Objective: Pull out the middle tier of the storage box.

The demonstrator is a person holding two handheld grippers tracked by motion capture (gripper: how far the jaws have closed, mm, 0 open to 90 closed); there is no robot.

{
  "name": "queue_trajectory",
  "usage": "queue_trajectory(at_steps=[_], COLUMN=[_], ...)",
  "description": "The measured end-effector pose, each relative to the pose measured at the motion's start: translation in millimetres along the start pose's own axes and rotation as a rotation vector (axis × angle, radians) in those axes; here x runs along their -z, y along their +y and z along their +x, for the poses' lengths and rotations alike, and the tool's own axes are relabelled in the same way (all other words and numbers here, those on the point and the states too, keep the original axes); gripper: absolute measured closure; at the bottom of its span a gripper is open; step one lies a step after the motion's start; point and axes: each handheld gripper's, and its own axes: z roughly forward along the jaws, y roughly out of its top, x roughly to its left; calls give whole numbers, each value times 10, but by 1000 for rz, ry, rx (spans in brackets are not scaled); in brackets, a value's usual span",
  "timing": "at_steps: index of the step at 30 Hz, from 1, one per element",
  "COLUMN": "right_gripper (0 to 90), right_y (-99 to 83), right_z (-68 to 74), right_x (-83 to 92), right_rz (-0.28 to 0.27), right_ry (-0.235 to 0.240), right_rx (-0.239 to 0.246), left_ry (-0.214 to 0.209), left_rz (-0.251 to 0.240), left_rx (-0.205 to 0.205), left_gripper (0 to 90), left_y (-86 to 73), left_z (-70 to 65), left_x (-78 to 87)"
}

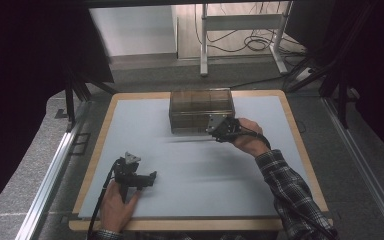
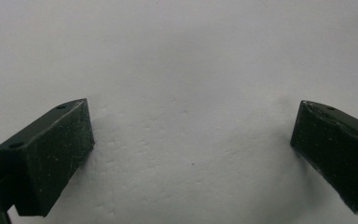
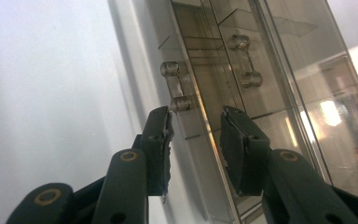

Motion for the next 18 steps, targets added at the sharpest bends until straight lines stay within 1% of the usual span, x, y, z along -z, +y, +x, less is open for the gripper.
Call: queue_trajectory(at_steps=[2, 3, 4, 5, 6, 7, 10, 12, 14, 17, 18], right_gripper=[627, 627, 627, 627, 627, 635, 650, 658, 680, 705, 705], right_y=[-5, -16, -28, -28, -38, -58, -84, -100, -132, -165, -165], right_z=[-25, -75, -128, -128, -160, -219, -288, -320, -363, -410, -410], right_x=[5, 4, 19, 19, 24, 25, 21, 6, -52, -101, -101], right_rz=[-4, -16, -17, -17, -21, -27, -23, -19, -12, 0, 0], right_ry=[8, 46, 62, 62, 74, 97, 124, 146, 191, 214, 214], right_rx=[-8, -34, -41, -41, -45, -54, -57, -49, -39, -41, -41], left_ry=[0, 0, 0, 0, 0, 0, 0, 0, 0, 0, -1], left_rz=[0, 0, 0, 0, 0, 0, 0, 0, 0, 0, 0], left_rx=[0, 1, 1, 1, 1, 1, 1, 1, 1, 1, 5], left_gripper=[0, 0, 0, 0, 0, 0, 0, 0, 0, 0, 0], left_y=[0, 0, 0, 0, 0, 0, 0, 0, 0, 0, -1], left_z=[0, 0, 0, 0, 0, 0, -1, 0, 0, 0, -3], left_x=[0, 0, 0, 0, 0, 0, 0, 0, 0, 0, 0])
